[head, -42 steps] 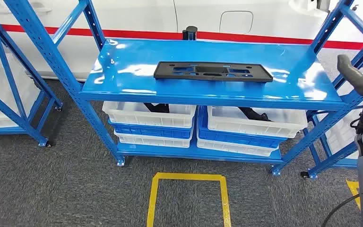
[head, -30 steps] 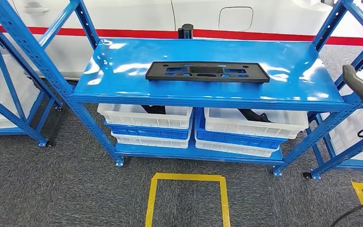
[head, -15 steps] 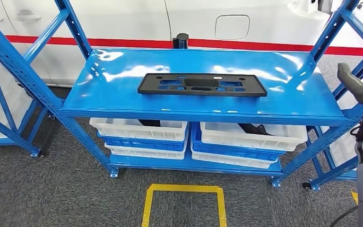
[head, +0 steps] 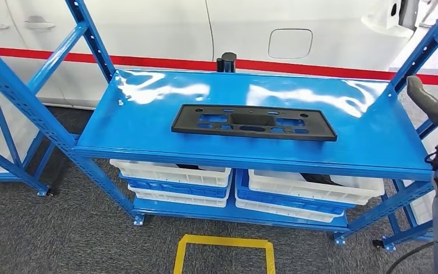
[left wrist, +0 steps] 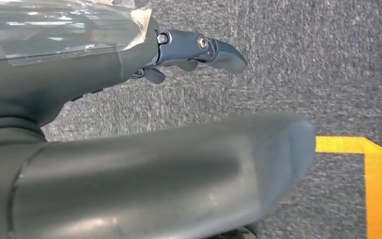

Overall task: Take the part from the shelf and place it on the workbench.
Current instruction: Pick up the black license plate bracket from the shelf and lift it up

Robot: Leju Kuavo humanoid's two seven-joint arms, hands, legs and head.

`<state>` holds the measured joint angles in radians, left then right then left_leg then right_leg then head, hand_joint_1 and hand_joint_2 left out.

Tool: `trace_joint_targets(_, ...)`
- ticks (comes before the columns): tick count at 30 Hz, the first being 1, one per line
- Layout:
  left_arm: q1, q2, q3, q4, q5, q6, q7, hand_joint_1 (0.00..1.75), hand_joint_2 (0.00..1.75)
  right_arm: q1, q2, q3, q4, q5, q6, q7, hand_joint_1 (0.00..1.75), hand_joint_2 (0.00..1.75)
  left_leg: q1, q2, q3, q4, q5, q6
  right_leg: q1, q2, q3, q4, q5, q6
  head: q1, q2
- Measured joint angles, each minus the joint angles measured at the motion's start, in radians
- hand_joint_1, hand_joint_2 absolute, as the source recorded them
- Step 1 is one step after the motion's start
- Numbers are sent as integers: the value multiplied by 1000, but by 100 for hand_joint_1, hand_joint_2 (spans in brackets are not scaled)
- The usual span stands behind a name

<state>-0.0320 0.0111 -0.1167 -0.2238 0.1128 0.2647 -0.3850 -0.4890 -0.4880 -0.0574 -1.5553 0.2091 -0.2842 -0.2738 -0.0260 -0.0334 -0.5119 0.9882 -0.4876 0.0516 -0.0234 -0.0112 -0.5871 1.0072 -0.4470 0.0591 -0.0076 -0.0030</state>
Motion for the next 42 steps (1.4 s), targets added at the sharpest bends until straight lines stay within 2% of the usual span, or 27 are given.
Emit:
trace_joint_targets(2, -2, -3, 0, -3, -1, 3, 6, 0, 0, -3, 0, 0, 0, 4, 2, 1, 0, 175, 1, 5, -11, 20, -8, -8, -6, 2, 8, -3, 6, -18, -1, 0)
trace_joint_targets(3, -4, -4, 0, -4, -1, 4, 9, 0, 0, -5, -1, -1, 0, 6, 3, 1, 0, 175, 3, 10, -29, 52, -22, -14, -8, 2, 12, -4, 5, -24, -3, 0)
trace_joint_targets(4, -5, -5, 0, -4, -1, 5, 12, 0, 0, -6, -2, 0, 0, 8, 6, 1, 0, 175, 6, 15, -60, 104, -43, -21, -10, 2, 15, -5, 3, -28, -5, 0)
trace_joint_targets(6, -7, -6, 0, -5, 0, 5, 16, 0, 0, -7, -2, 0, 0, 9, 9, 2, 0, 175, 15, 21, -143, 237, -91, -33, -7, 2, 17, -5, -2, -37, -8, 0)
trace_joint_targets(7, -6, -7, 0, -5, 1, 5, 17, 0, 0, -6, -1, 0, 0, 10, 10, 2, 0, 175, 19, 22, -179, 284, -102, -36, -6, 2, 17, -5, -4, -39, -7, 0)
trace_joint_targets(8, -6, -7, 0, -5, 1, 5, 17, 0, 0, -6, -1, 0, 0, 10, 10, 2, 0, 175, 22, 24, -200, 297, -94, -38, -6, 2, 19, -5, -6, -41, -7, 0)
trace_joint_targets(9, -5, -8, 0, -5, 1, 5, 18, 0, 0, -6, -1, 0, 0, 10, 10, 3, 0, 175, 24, 25, -202, 273, -67, -38, -6, 2, 21, -5, -8, -41, -7, 0)
trace_joint_targets(11, -6, -8, 0, -5, 1, 5, 19, 0, 0, -6, 0, 0, 0, 10, 11, 3, 0, 175, 27, 28, -158, 145, 18, -32, -7, 2, 28, -6, -13, -39, -8, 0)
trace_joint_targets(12, -7, -7, 0, -5, 1, 5, 19, 0, 0, -6, 0, 0, 0, 10, 12, 3, 0, 175, 26, 30, -134, 83, 42, -28, -5, 3, 31, -5, -15, -36, -8, 0)
trace_joint_targets(14, -8, -7, 0, -6, 1, 3, 20, 0, 0, -5, 1, 1, 0, 13, 19, 4, 0, 175, 21, 31, -110, 23, 55, -20, -1, 3, 31, -5, -20, -27, -7, 0)
trace_joint_targets(15, -8, -7, 0, -6, 1, 1, 20, 0, 0, -4, 1, 2, 1, 15, 25, 5, 0, 175, 18, 30, -109, 20, 48, -17, 1, 3, 31, -6, -23, -21, -7, 0)
trace_joint_targets(18, -9, -8, 0, -6, 1, -7, 19, 0, 0, 1, -2, 6, 0, 33, 59, 12, 0, 175, 19, 28, -91, 6, 65, -2, 2, 4, 22, 16, -40, -6, -5, 0)
trace_joint_targets(19, -11, -8, 1, -7, 0, -9, 19, 0, 0, 4, -4, 8, -1, 42, 75, 17, 0, 175, 20, 28, -84, 0, 68, 4, 2, 4, 2, 55, -58, -7, -3, 0)
trace_joint_targets(21, -14, -7, 1, -7, -1, -12, 18, 0, 0, 15, -6, 17, -5, 60, 100, 26, 0, 175, 18, 27, -81, -1, 67, 11, 3, 6, -65, 179, -102, -13, -1, 0)
trace_joint_targets(22, -15, -8, 1, -7, -2, -14, 17, 0, 0, 23, -5, 23, -8, 67, 109, 30, 0, 175, 17, 26, -81, -1, 65, 13, 3, 6, -99, 236, -117, -14, 0, 0)
trace_joint_targets(23, -16, -8, 1, -7, -3, -15, 17, 0, 0, 32, -5, 29, -11, 74, 120, 36, 0, 175, 16, 24, -80, 0, 63, 14, 3, 7, -121, 266, -118, -11, 0, 0)
trace_joint_targets(24, -16, -9, 2, -7, -4, -19, 17, 0, 0, 39, -6, 35, -15, 81, 138, 44, 0, 175, 15, 22, -78, 0, 61, 15, 2, 7, -125, 259, -106, -4, 0, 0)
trace_joint_targets(25, -16, -10, 2, -7, -5, -22, 16, 0, 0, 45, -7, 42, -23, 89, 163, 54, 0, 175, 15, 20, -76, 1, 58, 14, 1, 7, -112, 218, -81, 4, 0, 0)
trace_joint_targets(27, -17, -11, 2, -7, -6, -28, 15, 0, 0, 49, -13, 65, -47, 103, 234, 83, 0, 175, 13, 17, -73, 8, 49, 6, -1, 7, -58, 89, -23, 18, 1, 0)
trace_joint_targets(29, -18, -13, 3, -7, -6, -30, 14, 0, 0, 51, -21, 96, -67, 112, 292, 107, 0, 175, 9, 15, -74, 17, 39, -3, -1, 8, -22, 14, 7, 12, -1, 0)
trace_joint_targets(30, -18, -13, 4, -7, -6, -30, 14, 0, 0, 52, -25, 111, -73, 114, 308, 115, 0, 175, 7, 14, -76, 20, 35, -4, -1, 9, -18, 7, 10, 4, -2, 0)
trace_joint_targets(31, -17, -13, 4, -7, -6, -30, 14, 0, 0, 53, -28, 122, -78, 116, 319, 119, 0, 175, 7, 14, -76, 20, 34, 1, -1, 9, -19, 6, 11, -1, -3, 0)
trace_joint_targets(34, -17, -14, 8, -7, -5, -30, 12, 0, 0, 38, -40, 165, -86, 126, 378, 138, 0, 175, 7, 15, -73, 17, 35, 16, 0, 11, -18, 6, 11, -3, -3, 0)
trace_joint_targets(36, -17, -16, 11, -7, -3, -28, 9, 0, 0, 18, -52, 219, -85, 140, 422, 163, 0, 175, 7, 16, -71, 13, 35, 16, 1, 12, -18, 6, 11, -5, -3, 0)
trace_joint_targets(39, -17, -21, 18, -7, 0, -24, 7, 0, 0, -14, -59, 311, -75, 145, 452, 206, 0, 175, 8, 18, -68, 9, 36, 13, 3, 13, -18, 6, 9, -7, -4, 0)
trace_joint_targets(42, -16, -28, 25, -7, -4, -23, 8, 0, 0, -35, -64, 388, -49, 132, 473, 241, 0, 175, 10, 18, -67, 8, 36, -5, 5, 12, -18, 6, 8, -9, -3, 0)
